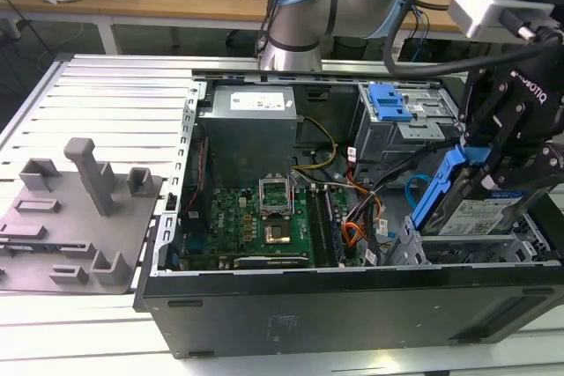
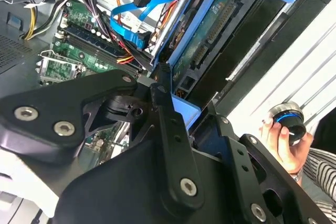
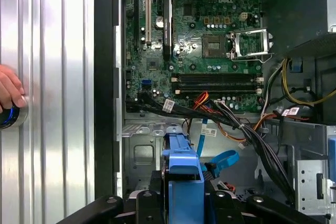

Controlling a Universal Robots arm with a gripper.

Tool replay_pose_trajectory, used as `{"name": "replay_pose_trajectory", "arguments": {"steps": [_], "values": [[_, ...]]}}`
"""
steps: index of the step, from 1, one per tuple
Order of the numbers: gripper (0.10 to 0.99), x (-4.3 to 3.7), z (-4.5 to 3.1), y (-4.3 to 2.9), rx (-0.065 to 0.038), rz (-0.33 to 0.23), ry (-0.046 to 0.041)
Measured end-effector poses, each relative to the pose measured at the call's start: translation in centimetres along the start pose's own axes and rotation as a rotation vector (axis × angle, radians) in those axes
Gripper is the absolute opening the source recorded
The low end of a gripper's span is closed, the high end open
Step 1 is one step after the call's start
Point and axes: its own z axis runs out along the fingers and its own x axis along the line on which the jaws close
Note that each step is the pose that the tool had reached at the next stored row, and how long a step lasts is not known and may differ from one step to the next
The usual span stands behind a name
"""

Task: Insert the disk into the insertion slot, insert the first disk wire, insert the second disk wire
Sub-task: 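Insert the disk into the insertion slot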

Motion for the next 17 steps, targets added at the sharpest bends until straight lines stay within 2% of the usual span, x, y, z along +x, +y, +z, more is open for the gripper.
{"name": "replay_pose_trajectory", "arguments": {"steps": [5, 6, 7, 12, 13, 15, 16, 17], "values": [[0.365, 0.00, 0.23, -0.01, 0.000, 0.000, -0.0003], [0.376, 0.00, 0.22, -0.01, 0.000, 0.000, 0.0001], [0.439, 0.00, 0.24, -0.01, 0.000, 0.000, -0.0001], [0.427, 0.00, 0.28, -0.01, 0.000, 0.000, 0.0000], [0.294, 0.00, 0.29, -0.01, 0.000, 0.000, 0.0000], [0.176, 0.00, 0.31, -0.01, 0.000, 0.000, 0.0000], [0.176, 0.00, 0.31, -0.01, 0.000, 0.000, 0.0000], [0.114, 0.00, 0.32, -0.01, 0.000, 0.000, 0.0000]]}}
